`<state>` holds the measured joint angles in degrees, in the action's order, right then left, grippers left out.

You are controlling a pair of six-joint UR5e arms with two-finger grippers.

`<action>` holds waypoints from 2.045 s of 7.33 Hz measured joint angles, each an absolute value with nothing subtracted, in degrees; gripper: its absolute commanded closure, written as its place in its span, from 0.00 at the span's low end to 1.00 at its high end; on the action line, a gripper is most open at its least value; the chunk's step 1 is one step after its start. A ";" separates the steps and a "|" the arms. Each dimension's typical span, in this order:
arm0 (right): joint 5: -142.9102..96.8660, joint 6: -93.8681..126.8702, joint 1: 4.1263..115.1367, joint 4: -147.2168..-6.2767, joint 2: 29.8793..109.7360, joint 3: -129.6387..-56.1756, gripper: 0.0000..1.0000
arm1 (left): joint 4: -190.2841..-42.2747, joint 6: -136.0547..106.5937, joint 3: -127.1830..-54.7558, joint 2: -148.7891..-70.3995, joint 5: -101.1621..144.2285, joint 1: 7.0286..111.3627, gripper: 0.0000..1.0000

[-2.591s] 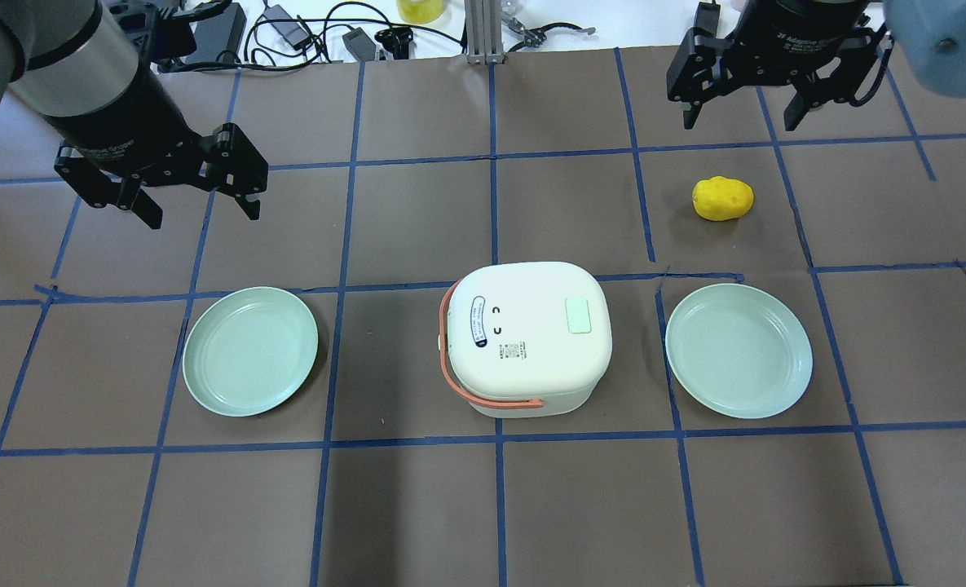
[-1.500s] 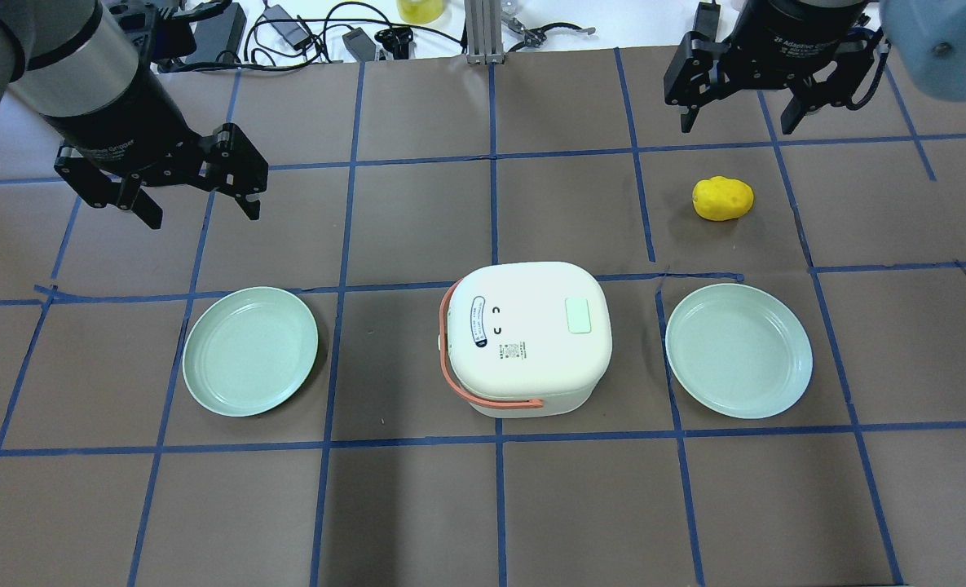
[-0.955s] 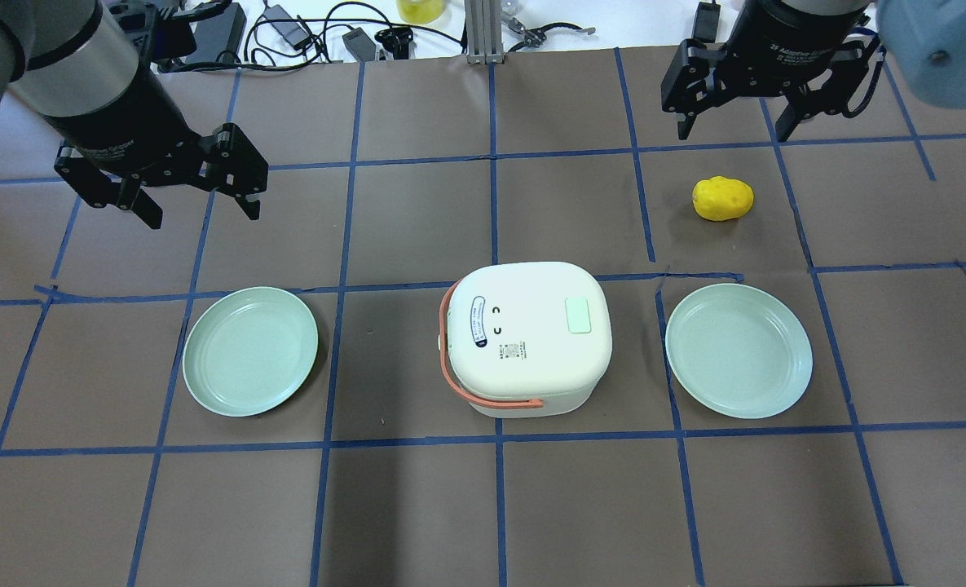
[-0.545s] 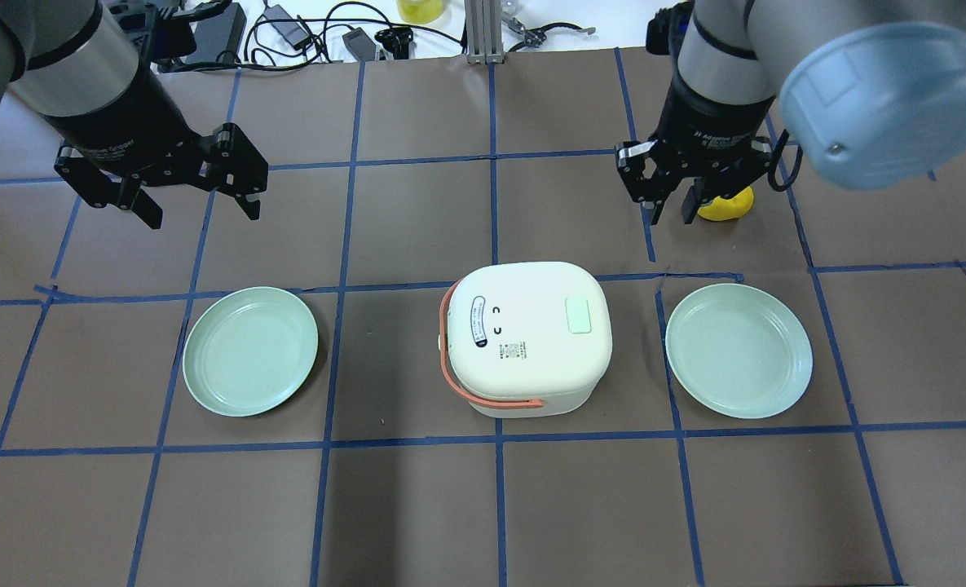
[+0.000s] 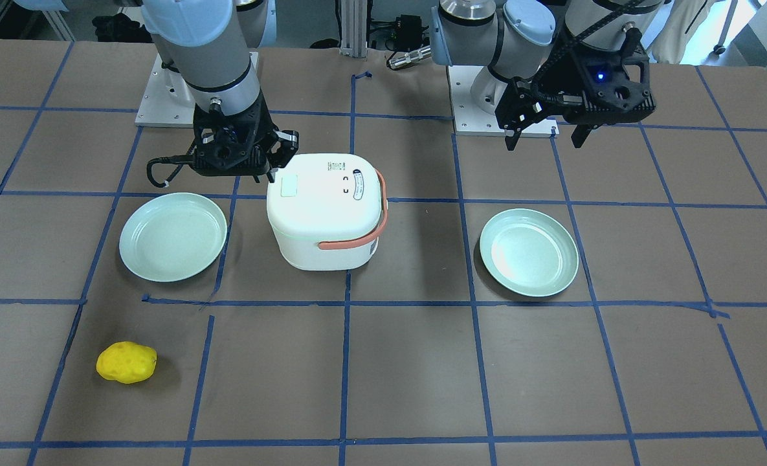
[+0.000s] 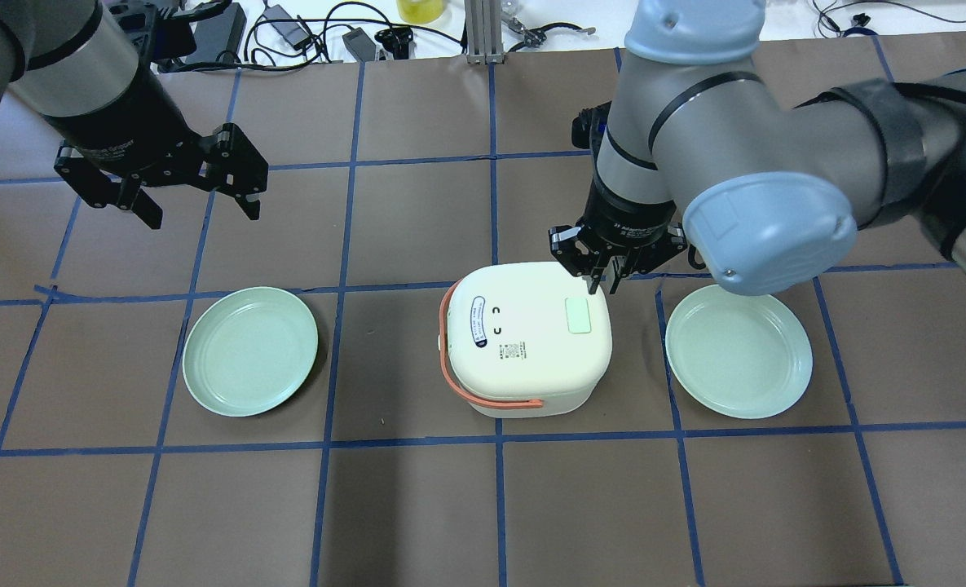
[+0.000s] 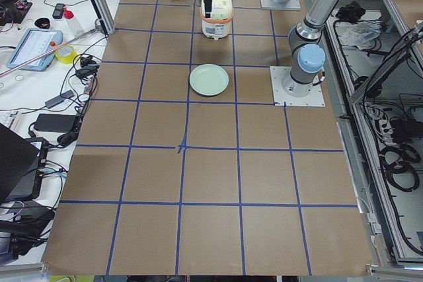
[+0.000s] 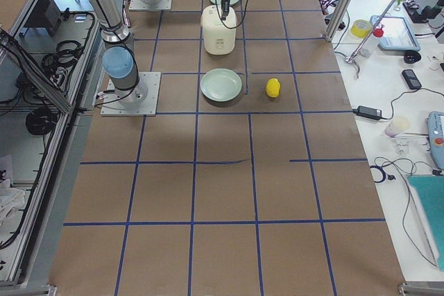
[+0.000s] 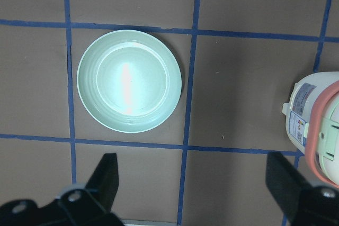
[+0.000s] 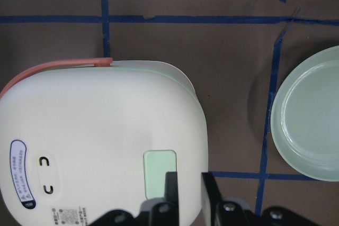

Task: Press rice cooker button
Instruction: 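Move the right gripper over the rice cooker's pale green button, then lower the right gripper to press down on the green button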

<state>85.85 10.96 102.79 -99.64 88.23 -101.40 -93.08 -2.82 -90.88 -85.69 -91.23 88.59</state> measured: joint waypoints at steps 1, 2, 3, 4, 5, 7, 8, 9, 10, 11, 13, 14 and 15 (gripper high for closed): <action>85.78 11.09 103.21 -100.69 88.21 -102.47 0.82 | -93.08 -2.82 -90.88 -85.69 -91.23 88.59 0.00; 85.67 11.14 103.41 -101.11 88.20 -103.27 0.85 | -93.08 -2.81 -90.88 -85.69 -91.23 88.60 0.00; 85.53 11.15 103.60 -101.26 88.20 -103.90 0.86 | -93.08 -2.81 -90.88 -85.69 -91.23 88.59 0.00; 85.47 11.16 103.84 -101.35 88.13 -104.18 0.87 | -93.08 -2.81 -90.88 -85.69 -91.23 88.59 0.00; 85.44 11.16 104.07 -101.44 88.05 -104.29 0.87 | -93.08 -2.81 -90.88 -85.69 -91.23 88.59 0.00; 85.46 11.16 104.31 -102.09 87.97 -104.53 0.87 | -93.08 -2.81 -90.88 -85.69 -91.23 88.59 0.00; 85.52 11.16 104.48 -102.50 87.93 -104.81 0.87 | -93.08 -2.81 -90.88 -85.69 -91.23 88.59 0.00; 85.53 11.16 104.66 -103.07 87.88 -105.13 0.87 | -93.08 -2.83 -90.88 -85.69 -91.23 88.59 0.00; 85.56 11.16 104.80 -103.49 87.77 -105.35 0.86 | -93.08 -2.85 -90.88 -85.69 -91.23 88.60 0.00; 85.72 11.16 104.90 -103.69 87.63 -105.47 0.86 | -93.08 -2.83 -90.88 -85.69 -91.23 88.60 0.00; 86.24 11.14 105.42 -103.79 87.37 -105.59 0.86 | -93.07 -2.82 -90.88 -85.69 -91.23 88.59 0.00; 86.36 11.11 105.74 -104.00 87.11 -105.61 0.84 | -93.08 -2.81 -90.88 -85.69 -91.23 88.59 0.00; 86.45 11.06 105.95 -104.39 86.84 -105.58 0.21 | -93.08 -2.83 -90.88 -85.69 -91.23 88.59 0.00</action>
